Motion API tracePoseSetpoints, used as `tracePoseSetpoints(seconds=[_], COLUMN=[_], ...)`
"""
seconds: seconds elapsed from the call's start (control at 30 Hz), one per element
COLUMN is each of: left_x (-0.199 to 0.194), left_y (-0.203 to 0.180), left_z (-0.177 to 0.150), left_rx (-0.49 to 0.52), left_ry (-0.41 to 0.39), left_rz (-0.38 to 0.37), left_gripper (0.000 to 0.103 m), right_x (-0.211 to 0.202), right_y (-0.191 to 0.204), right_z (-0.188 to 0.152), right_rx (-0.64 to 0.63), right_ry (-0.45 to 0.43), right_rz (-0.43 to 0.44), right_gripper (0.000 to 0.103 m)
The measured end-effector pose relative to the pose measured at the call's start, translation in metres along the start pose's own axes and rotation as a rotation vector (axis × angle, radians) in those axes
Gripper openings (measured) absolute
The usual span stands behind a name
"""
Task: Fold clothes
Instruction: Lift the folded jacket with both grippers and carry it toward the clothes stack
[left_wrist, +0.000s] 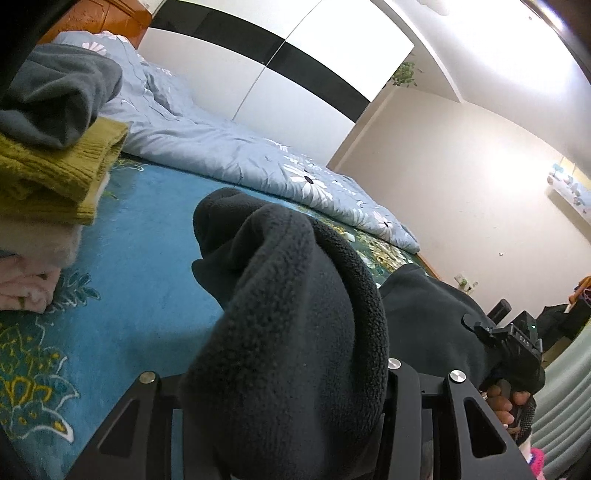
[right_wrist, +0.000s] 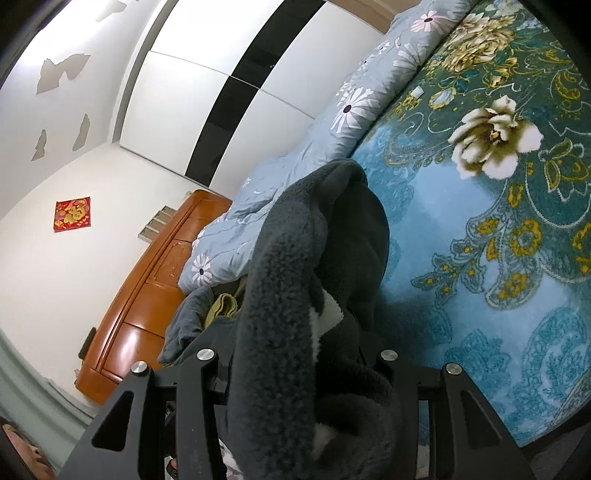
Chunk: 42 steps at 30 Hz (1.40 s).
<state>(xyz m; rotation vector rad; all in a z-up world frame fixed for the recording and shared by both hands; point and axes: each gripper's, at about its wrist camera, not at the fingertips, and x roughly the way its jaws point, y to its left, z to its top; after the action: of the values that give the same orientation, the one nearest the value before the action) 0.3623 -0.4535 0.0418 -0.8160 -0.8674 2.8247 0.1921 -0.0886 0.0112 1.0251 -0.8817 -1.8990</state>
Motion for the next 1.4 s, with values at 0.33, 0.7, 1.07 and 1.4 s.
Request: tracePoseSetpoints(seconds=[0.33, 0.7, 1.07, 1.4], left_x=[-0.001, -0.093, -0.256, -0.247], left_y=[0.018, 0.051, 0.13, 0.314], left_z=[0.045, 0.204, 0.318, 0.213], left_rx=[-0.021, -0.006, 0.068, -0.269], left_ry=[-0.027, -0.225, -0.409, -0.358], left_rz=[-0.106, -0.152, 0.166, 0.267], left_gripper=[0.047, 0.047, 0.047, 0.047], right_x=[0.013, 0.077, 0.247, 0.373], right_y=[0.044, 0.227, 0.402, 0.285], right_z=[0.018, 0.082, 0.082, -0.048], right_rx=[-0.065, -0.372, -0.515, -0.374], right_ry=[0.007, 0.047, 0.18, 0.435], right_rz=[-0.029, 0.083, 0.359, 0.369], right_gripper=[0.047, 0.047, 0.047, 0.047])
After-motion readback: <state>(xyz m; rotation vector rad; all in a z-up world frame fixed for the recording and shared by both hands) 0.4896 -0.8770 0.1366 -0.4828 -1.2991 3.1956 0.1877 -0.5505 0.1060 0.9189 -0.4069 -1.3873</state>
